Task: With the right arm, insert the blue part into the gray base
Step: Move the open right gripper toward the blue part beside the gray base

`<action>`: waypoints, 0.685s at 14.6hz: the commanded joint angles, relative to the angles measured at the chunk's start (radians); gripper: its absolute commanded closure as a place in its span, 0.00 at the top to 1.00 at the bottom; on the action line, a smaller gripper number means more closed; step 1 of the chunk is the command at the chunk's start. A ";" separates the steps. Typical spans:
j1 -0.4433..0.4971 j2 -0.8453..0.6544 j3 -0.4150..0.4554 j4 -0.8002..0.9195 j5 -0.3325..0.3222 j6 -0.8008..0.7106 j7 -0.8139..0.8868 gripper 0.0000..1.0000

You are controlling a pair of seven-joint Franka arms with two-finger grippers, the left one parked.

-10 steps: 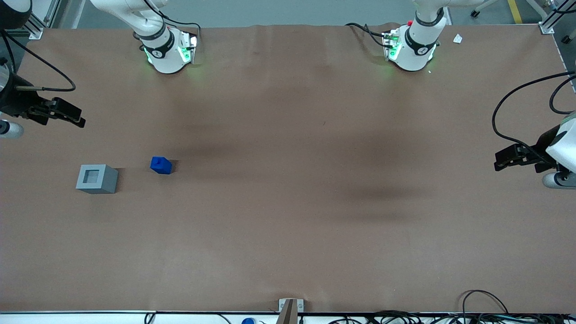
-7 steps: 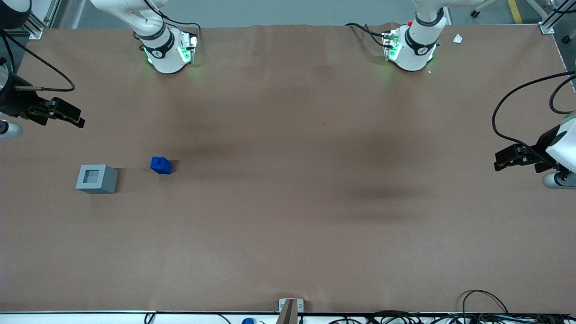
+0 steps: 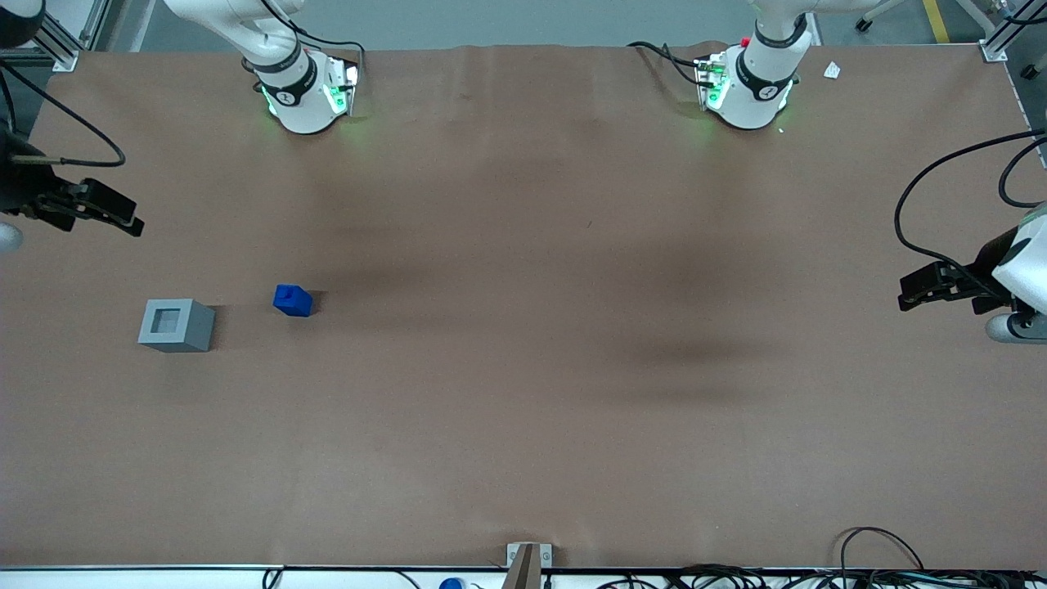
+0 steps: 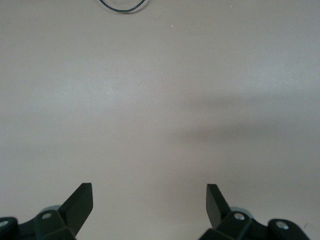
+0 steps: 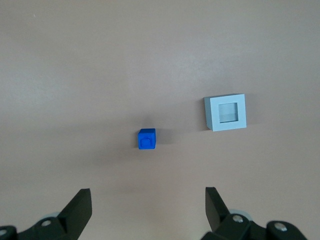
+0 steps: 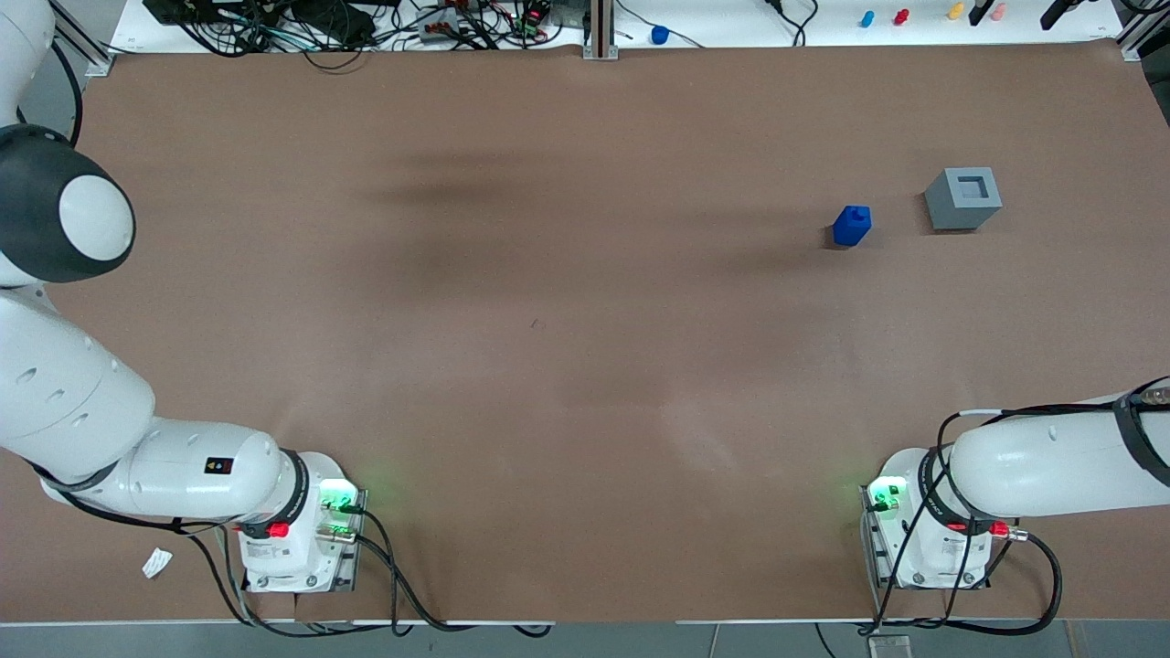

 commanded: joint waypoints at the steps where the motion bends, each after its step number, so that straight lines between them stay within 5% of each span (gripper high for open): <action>1: 0.000 0.056 0.006 -0.007 0.005 0.015 -0.008 1.00; 10: 0.004 0.051 0.008 -0.340 0.055 0.303 -0.002 1.00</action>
